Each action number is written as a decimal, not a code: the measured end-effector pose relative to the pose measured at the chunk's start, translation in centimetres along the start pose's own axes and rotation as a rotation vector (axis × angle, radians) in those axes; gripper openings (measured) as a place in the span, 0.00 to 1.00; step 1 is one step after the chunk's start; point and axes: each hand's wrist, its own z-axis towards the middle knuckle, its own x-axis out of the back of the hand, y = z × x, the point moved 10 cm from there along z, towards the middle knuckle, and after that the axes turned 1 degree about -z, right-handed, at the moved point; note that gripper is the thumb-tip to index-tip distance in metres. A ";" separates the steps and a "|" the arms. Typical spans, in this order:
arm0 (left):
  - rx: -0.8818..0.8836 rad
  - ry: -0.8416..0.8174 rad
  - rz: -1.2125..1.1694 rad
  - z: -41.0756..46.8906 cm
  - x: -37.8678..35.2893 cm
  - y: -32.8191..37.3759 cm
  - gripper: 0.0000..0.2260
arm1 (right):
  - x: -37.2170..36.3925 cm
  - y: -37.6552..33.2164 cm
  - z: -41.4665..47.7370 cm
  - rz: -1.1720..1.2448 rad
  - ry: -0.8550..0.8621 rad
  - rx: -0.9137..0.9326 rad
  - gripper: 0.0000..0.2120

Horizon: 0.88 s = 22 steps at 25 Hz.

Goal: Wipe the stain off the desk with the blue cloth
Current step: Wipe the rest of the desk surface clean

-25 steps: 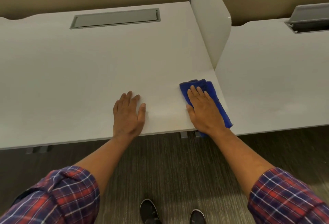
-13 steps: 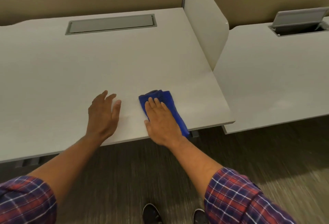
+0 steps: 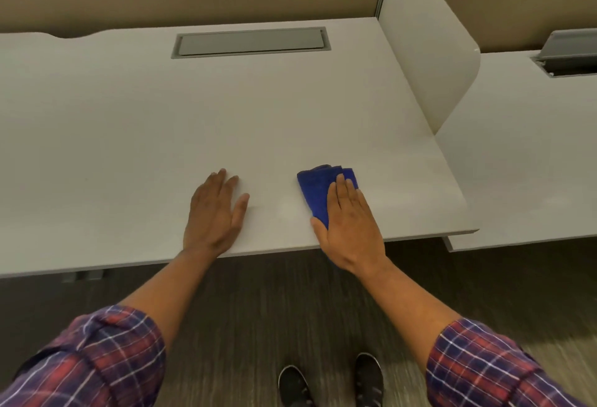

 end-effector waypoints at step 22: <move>0.031 0.051 -0.033 0.5 0.7 0.2 0.31 | 12.4 21.3 5.1 1.451 0.184 -0.549 0.09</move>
